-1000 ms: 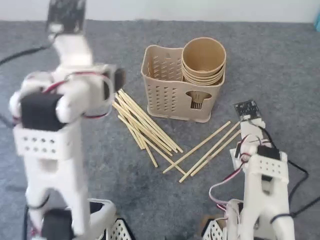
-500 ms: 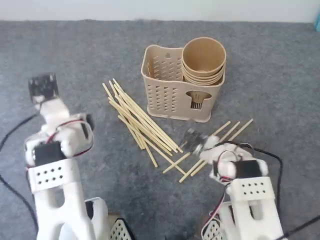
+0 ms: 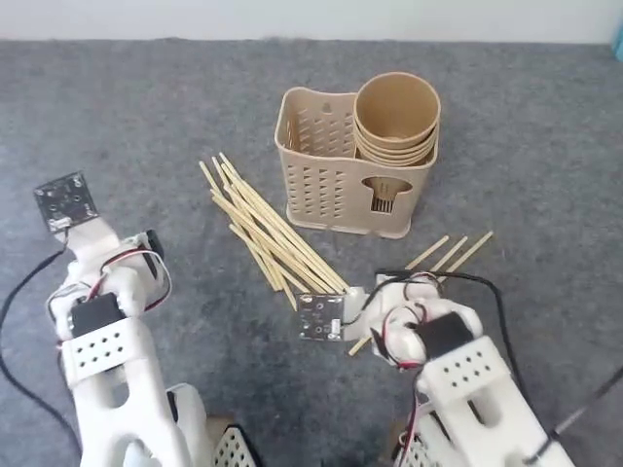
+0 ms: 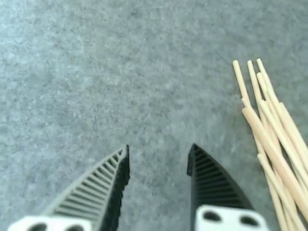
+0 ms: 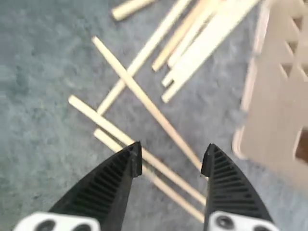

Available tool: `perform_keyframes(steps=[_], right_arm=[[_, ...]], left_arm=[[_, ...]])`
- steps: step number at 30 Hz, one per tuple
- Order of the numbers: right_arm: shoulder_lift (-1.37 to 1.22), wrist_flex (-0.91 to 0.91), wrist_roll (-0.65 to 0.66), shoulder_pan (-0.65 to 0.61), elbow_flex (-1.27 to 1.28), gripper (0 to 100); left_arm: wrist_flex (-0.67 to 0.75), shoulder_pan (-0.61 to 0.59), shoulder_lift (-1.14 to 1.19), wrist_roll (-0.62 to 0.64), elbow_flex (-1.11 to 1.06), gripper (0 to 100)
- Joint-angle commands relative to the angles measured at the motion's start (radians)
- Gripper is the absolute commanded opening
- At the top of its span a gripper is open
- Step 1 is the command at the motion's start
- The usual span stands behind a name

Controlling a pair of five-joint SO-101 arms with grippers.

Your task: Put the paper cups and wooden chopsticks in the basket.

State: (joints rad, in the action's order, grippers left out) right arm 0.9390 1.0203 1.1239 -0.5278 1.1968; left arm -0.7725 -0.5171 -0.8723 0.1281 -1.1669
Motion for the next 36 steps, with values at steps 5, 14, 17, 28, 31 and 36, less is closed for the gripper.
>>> perform_keyframes(steps=[5,14,17,28,31,36], right_arm=[[-0.367,-0.094,0.015,-0.084,-0.204,21.7],[-0.708,-0.197,0.026,-0.094,-0.308,21.7],[-0.757,-0.200,0.041,-0.093,-0.334,21.6],[-0.759,-0.193,0.041,-0.093,-0.376,2.0],[-0.743,-0.188,0.041,-0.093,-0.376,1.0],[-0.558,-0.085,0.041,-0.093,-0.377,0.8]], left_arm=[[0.066,-0.071,0.249,0.008,0.140,18],[-0.012,-0.127,0.772,0.068,0.510,18],[-0.086,-0.129,0.895,0.069,0.630,18],[-0.150,-0.161,1.011,0.095,0.748,18],[-0.150,-0.161,1.011,0.095,0.748,18],[-0.150,-0.157,1.011,0.095,0.748,18]])
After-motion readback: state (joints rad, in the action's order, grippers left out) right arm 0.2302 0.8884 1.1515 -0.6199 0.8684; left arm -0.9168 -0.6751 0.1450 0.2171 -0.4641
